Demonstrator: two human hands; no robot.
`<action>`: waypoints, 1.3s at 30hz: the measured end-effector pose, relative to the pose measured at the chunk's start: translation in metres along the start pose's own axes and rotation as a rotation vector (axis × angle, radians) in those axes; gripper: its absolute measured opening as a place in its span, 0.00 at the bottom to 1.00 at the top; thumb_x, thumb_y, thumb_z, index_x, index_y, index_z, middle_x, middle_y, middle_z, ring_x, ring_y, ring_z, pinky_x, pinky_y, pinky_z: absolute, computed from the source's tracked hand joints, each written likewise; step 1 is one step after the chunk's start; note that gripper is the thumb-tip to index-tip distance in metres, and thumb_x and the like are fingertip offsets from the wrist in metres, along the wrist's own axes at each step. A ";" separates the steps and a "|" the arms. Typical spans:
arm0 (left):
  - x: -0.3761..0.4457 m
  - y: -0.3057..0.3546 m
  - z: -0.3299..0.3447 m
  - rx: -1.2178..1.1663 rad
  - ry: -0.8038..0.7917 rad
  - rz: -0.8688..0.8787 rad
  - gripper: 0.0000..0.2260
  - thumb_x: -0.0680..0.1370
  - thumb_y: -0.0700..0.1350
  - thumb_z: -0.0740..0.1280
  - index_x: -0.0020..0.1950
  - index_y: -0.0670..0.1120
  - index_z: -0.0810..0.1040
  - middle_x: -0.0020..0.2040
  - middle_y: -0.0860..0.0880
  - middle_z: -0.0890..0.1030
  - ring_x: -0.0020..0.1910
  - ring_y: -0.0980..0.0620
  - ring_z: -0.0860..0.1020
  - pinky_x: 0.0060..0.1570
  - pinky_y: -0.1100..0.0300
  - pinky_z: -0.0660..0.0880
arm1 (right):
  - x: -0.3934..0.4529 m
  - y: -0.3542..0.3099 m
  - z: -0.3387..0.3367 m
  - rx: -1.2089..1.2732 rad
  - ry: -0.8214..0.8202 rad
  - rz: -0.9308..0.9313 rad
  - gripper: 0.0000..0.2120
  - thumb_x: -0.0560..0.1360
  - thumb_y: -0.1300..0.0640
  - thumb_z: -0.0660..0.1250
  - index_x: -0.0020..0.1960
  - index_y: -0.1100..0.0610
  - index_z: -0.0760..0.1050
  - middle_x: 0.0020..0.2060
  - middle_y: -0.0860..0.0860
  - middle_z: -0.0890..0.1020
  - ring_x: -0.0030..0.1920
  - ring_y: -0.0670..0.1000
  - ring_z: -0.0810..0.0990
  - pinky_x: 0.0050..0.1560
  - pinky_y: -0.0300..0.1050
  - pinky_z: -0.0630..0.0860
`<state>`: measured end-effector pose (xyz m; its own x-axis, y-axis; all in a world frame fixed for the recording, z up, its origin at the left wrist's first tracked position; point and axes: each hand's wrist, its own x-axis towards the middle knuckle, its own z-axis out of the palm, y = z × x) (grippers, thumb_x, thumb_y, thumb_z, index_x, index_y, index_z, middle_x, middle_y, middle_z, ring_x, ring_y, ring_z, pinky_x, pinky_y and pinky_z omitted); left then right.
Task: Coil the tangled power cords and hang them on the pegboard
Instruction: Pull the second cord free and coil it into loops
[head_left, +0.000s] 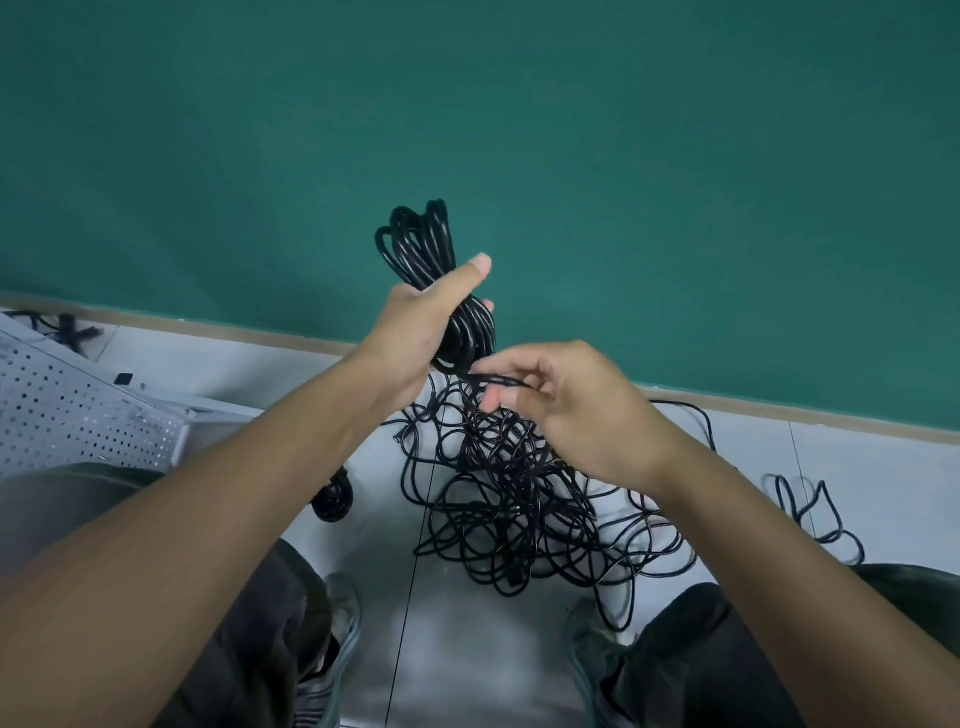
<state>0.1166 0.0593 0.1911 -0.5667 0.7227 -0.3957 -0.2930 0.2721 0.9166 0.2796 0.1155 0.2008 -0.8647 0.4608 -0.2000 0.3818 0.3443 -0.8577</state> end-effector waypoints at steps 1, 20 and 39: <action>-0.001 -0.001 0.000 0.038 -0.028 0.005 0.15 0.80 0.55 0.71 0.45 0.44 0.81 0.35 0.50 0.84 0.43 0.50 0.84 0.58 0.50 0.79 | 0.000 0.000 -0.002 0.011 0.032 -0.010 0.11 0.81 0.64 0.67 0.61 0.54 0.82 0.46 0.44 0.87 0.48 0.36 0.83 0.55 0.32 0.74; -0.013 -0.001 -0.004 0.002 -0.572 -0.246 0.20 0.76 0.65 0.68 0.41 0.48 0.82 0.36 0.50 0.74 0.34 0.52 0.71 0.40 0.58 0.72 | 0.008 0.015 -0.020 0.201 0.271 -0.023 0.15 0.68 0.49 0.78 0.47 0.54 0.78 0.41 0.45 0.82 0.43 0.48 0.83 0.55 0.46 0.81; -0.013 0.001 -0.004 0.126 -0.662 -0.272 0.10 0.75 0.55 0.71 0.41 0.51 0.86 0.37 0.51 0.82 0.38 0.52 0.80 0.47 0.55 0.79 | 0.008 0.017 -0.017 0.064 0.363 -0.049 0.07 0.77 0.58 0.73 0.48 0.56 0.75 0.40 0.54 0.83 0.40 0.54 0.82 0.47 0.46 0.81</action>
<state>0.1204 0.0471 0.1971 0.1098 0.8411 -0.5297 -0.2438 0.5394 0.8060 0.2848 0.1387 0.1922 -0.7050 0.7091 0.0134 0.3116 0.3266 -0.8923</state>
